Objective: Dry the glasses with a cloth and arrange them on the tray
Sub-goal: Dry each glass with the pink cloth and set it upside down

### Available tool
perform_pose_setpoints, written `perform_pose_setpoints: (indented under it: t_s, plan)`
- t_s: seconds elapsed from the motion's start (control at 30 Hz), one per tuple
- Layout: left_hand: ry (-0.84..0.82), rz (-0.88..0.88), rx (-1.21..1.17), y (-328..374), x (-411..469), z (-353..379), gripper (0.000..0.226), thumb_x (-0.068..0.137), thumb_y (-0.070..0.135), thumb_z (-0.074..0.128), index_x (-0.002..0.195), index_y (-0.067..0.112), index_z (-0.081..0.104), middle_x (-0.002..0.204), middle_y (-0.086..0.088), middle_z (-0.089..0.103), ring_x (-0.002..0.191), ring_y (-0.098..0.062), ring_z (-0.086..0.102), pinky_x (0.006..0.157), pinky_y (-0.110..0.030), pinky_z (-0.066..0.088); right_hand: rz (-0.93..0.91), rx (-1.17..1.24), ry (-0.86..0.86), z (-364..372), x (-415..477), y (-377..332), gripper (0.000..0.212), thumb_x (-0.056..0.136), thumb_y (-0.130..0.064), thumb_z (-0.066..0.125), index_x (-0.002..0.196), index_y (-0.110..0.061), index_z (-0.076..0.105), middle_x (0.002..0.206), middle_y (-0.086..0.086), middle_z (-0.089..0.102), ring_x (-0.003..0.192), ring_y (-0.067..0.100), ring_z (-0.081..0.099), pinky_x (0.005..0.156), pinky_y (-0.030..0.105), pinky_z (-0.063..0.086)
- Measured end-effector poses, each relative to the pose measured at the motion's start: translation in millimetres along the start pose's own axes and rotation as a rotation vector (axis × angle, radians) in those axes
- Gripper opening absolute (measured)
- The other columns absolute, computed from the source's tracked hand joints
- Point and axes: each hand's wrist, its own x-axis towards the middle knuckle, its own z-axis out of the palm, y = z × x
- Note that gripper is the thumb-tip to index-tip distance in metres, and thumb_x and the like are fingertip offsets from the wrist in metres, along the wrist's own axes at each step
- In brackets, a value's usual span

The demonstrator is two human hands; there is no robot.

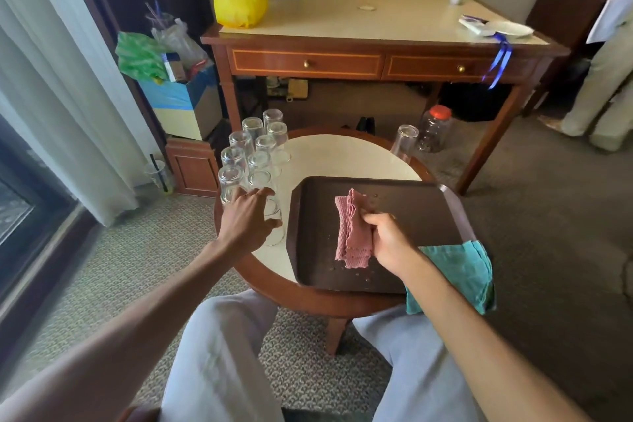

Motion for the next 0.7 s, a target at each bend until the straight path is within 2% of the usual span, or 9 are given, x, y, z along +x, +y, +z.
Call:
perform_pose_setpoints:
  t_s: [0.1, 0.17, 0.27, 0.37, 0.43, 0.5, 0.53, 0.6, 0.7]
  plan:
    - [0.009, 0.018, 0.055, 1.4, 5.2, 2.8, 0.069, 0.085, 0.043, 0.081, 0.143, 0.016, 0.053, 0.138, -0.007, 0.064, 0.128, -0.030, 0.047, 0.092, -0.043, 0.049, 0.039, 0.004, -0.001, 6.2, 4.2, -5.0, 0.022, 0.102, -0.025, 0.049, 0.102, -0.011, 0.067, 0.097, 0.010, 0.068, 0.089, 0.024, 0.063, 0.077, 0.036, 0.051]
    - [0.003, 0.034, 0.109, 1.6, 7.8, 2.3, 0.069, 0.086, 0.044, 0.079, 0.142, 0.014, 0.053, 0.139, -0.008, 0.062, 0.130, -0.031, 0.046, 0.096, -0.044, 0.048, 0.042, -0.010, -0.007, 7.9, 10.7, -8.8, 0.035, 0.097, -0.044, 0.056, 0.109, -0.013, 0.068, 0.099, 0.009, 0.072, 0.093, 0.024, 0.066, 0.077, 0.035, 0.052]
    - [-0.012, 0.072, 0.179, 2.9, 14.4, -2.5, 0.071, 0.085, 0.047, 0.080, 0.142, 0.014, 0.054, 0.144, -0.007, 0.058, 0.131, -0.030, 0.045, 0.102, -0.045, 0.045, 0.067, -0.130, -0.045, 6.5, 21.0, -15.7, 0.075, 0.072, -0.072, 0.070, 0.126, -0.020, 0.064, 0.117, 0.007, 0.071, 0.109, 0.025, 0.066, 0.097, 0.042, 0.051]
    - [0.009, 0.096, 0.135, 14.9, 25.7, -13.4, 0.064, 0.086, 0.049, 0.078, 0.138, 0.018, 0.059, 0.138, -0.006, 0.062, 0.126, -0.029, 0.051, 0.095, -0.044, 0.050, 0.104, -0.269, -0.099, 2.6, 22.0, -27.5, 0.077, 0.069, -0.073, 0.065, 0.131, -0.028, 0.053, 0.130, 0.000, 0.057, 0.119, 0.023, 0.056, 0.108, 0.044, 0.043]
    - [0.016, 0.133, 0.048, 31.3, 38.4, -22.0, 0.050, 0.091, 0.046, 0.073, 0.133, 0.019, 0.063, 0.128, -0.004, 0.068, 0.117, -0.027, 0.058, 0.086, -0.043, 0.056, 0.108, -0.277, -0.140, -1.0, 25.3, -40.8, 0.070, 0.072, -0.066, 0.065, 0.129, -0.027, 0.055, 0.122, -0.004, 0.055, 0.103, 0.015, 0.057, 0.090, 0.034, 0.049]
    - [0.000, 0.162, -0.034, 53.2, 57.2, -27.4, 0.039, 0.095, 0.040, 0.070, 0.128, 0.021, 0.066, 0.121, -0.001, 0.070, 0.105, -0.023, 0.065, 0.076, -0.038, 0.060, 0.073, -0.216, -0.100, -7.9, 35.8, -55.9, 0.051, 0.069, -0.057, 0.074, 0.103, -0.021, 0.064, 0.090, -0.005, 0.059, 0.060, 0.006, 0.053, 0.055, 0.023, 0.045]
    - [-0.012, 0.168, -0.063, 63.7, 66.2, -29.2, 0.035, 0.096, 0.038, 0.069, 0.127, 0.021, 0.066, 0.119, 0.001, 0.071, 0.102, -0.022, 0.067, 0.074, -0.037, 0.060, 0.064, -0.167, -0.059, -12.0, 41.9, -62.7, 0.041, 0.071, -0.052, 0.077, 0.093, -0.019, 0.065, 0.076, -0.005, 0.056, 0.047, 0.005, 0.045, 0.044, 0.021, 0.039]
    - [-0.052, 0.185, -0.103, 84.2, 88.4, -27.7, 0.031, 0.097, 0.036, 0.067, 0.125, 0.023, 0.066, 0.115, 0.003, 0.071, 0.100, -0.020, 0.068, 0.078, -0.034, 0.060, 0.038, -0.075, 0.008, -22.7, 57.8, -77.5, 0.035, 0.083, -0.049, 0.072, 0.097, -0.017, 0.069, 0.065, -0.005, 0.054, 0.040, 0.005, 0.041, 0.037, 0.021, 0.035]
    - [-0.126, 0.199, -0.159, 116.8, 129.8, -12.7, 0.026, 0.098, 0.037, 0.067, 0.120, 0.025, 0.066, 0.109, 0.008, 0.070, 0.098, -0.015, 0.066, 0.074, -0.026, 0.051, 0.019, 0.073, 0.100, -39.7, 82.6, -107.2, 0.047, 0.089, -0.056, 0.064, 0.107, -0.013, 0.070, 0.062, -0.003, 0.056, 0.043, 0.009, 0.046, 0.040, 0.022, 0.038]
